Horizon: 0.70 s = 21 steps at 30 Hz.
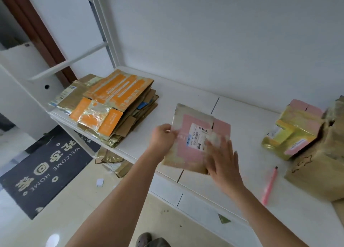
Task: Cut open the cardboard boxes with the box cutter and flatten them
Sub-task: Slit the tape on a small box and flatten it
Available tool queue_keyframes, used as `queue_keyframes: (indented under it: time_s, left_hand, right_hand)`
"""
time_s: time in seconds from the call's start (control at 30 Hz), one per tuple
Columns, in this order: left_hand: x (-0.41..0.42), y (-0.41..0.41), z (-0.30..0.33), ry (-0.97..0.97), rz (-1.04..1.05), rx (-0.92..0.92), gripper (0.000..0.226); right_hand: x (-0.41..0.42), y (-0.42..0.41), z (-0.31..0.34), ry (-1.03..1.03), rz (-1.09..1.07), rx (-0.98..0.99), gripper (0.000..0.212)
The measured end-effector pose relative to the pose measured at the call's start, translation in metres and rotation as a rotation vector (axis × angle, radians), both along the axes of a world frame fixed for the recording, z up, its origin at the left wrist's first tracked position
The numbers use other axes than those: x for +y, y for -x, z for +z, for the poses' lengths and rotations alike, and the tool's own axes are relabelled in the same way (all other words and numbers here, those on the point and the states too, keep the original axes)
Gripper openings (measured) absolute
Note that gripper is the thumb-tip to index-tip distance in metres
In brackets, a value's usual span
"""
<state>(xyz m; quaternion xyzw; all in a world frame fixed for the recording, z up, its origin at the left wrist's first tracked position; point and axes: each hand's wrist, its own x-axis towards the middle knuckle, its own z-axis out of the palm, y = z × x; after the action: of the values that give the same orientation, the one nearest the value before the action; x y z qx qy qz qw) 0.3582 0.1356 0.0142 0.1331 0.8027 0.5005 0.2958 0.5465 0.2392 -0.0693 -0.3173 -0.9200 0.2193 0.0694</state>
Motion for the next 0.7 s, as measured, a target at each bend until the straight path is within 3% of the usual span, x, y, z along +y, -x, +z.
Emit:
queue_keyframes:
  time_s: [0.13,0.33,0.47,0.7]
  left_hand:
    - [-0.033,0.044,0.037,-0.259,0.265,-0.115,0.013]
    - [-0.112,0.129,0.055,-0.49,0.53,-0.28,0.003]
    - [-0.152,0.201,0.054,-0.574,0.647,-0.301,0.007]
    - [-0.187,0.345,0.047,-0.589,0.81,-0.314,0.002]
  right_hand:
    - [-0.009,0.061,0.069,-0.018,-0.078,0.347,0.053]
    - [-0.045,0.169,0.133,0.031,0.031,0.565,0.046]
    - [-0.067,0.267,0.144,-0.064,0.142,0.482,0.038]
    - [-0.096,0.45,0.134,-0.103,0.228,0.209,0.047]
